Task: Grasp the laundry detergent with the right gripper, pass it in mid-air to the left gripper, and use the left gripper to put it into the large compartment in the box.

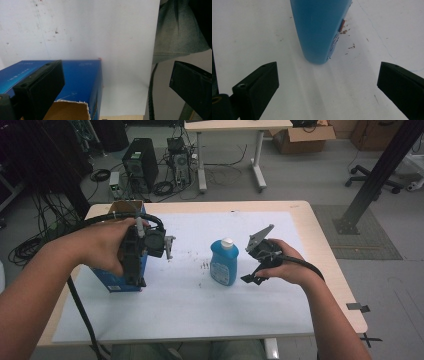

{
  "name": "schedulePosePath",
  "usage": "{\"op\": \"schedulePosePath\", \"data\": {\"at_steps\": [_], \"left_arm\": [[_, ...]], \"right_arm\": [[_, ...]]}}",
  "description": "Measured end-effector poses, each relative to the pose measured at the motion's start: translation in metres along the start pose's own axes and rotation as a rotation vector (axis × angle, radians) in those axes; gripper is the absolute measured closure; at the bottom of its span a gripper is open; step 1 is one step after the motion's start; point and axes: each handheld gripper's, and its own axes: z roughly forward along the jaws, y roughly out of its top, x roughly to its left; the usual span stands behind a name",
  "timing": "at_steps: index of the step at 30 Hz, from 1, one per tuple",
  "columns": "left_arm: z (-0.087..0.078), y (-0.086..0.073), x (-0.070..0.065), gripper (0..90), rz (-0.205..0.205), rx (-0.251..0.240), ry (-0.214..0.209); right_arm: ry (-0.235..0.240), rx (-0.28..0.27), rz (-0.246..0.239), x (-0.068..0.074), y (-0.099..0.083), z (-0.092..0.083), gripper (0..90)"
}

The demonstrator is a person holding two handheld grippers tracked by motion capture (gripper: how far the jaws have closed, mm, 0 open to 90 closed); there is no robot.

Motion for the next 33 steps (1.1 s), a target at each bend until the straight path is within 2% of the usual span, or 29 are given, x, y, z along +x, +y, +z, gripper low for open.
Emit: {"op": "schedulePosePath", "data": {"at_steps": [16, 21, 33], "left_arm": [[0.004, 0.000, -0.001, 0.4, 0.001, 0.006, -0.012], [0.006, 0.000, -0.001, 0.4, 0.005, 0.007, -0.009], [0.006, 0.003, -0.003, 0.4, 0.011, 0.010, -0.010]], "right_arm": [[0.010, -0.070, 0.018, 0.005, -0.001, 0.015, 3.5], [0.007, -0.116, 0.030, 0.007, 0.000, 0.019, 3.1], [-0.001, -0.181, 0.045, 0.010, 0.002, 0.032, 3.0]]}}
